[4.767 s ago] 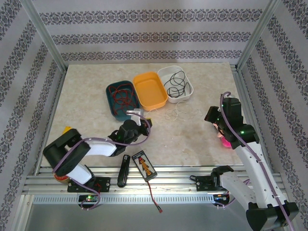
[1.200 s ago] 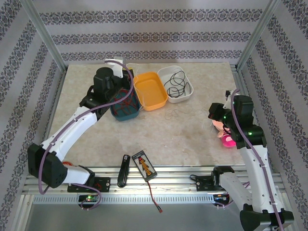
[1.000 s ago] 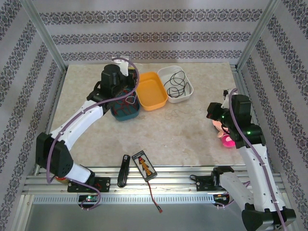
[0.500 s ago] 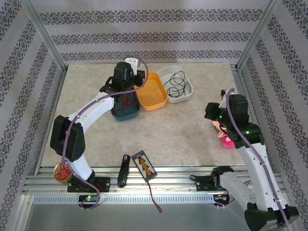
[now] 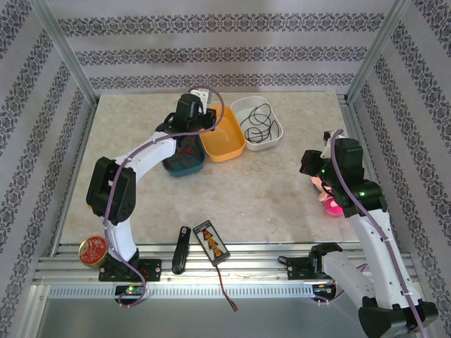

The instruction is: Untangle the cables

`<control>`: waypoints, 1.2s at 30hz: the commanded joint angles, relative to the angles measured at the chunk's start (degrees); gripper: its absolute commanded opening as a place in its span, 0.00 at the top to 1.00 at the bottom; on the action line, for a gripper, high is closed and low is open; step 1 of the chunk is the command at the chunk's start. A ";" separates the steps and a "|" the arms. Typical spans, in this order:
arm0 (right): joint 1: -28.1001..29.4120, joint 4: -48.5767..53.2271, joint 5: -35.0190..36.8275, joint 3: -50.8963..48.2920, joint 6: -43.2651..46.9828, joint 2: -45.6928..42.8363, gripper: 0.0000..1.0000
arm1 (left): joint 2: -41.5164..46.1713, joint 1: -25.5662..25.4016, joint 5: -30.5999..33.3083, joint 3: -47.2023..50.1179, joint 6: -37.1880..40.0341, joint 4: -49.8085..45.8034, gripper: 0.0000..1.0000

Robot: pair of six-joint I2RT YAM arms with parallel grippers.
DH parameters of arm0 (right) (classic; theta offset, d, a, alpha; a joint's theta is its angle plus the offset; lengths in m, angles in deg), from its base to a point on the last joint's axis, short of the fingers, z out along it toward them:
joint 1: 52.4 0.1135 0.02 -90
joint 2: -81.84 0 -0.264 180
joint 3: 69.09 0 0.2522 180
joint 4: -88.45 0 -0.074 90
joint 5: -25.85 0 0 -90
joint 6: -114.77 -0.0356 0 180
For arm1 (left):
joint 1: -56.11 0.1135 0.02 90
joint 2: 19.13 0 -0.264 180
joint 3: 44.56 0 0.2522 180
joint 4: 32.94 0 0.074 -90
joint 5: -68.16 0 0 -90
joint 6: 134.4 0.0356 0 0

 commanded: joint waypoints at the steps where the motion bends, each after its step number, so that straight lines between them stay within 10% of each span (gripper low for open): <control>1: 0.67 -0.12 1.06 1.65 0.04 -0.02 0.99 | -1.38 -0.23 -0.30 -2.21 -1.08 -0.27 1.00; 14: 0.94 0.76 1.32 1.13 -0.37 -0.64 0.99 | -3.89 -0.18 -1.10 -3.39 -2.23 -4.10 0.80; 29: 1.02 0.72 1.56 1.15 -0.36 -0.13 0.99 | 2.62 -0.18 -1.45 -1.58 -2.71 -5.09 0.00; 36: 1.09 0.48 1.48 0.78 -0.44 -0.10 0.99 | 11.01 -0.10 1.40 3.85 -1.37 -4.39 0.01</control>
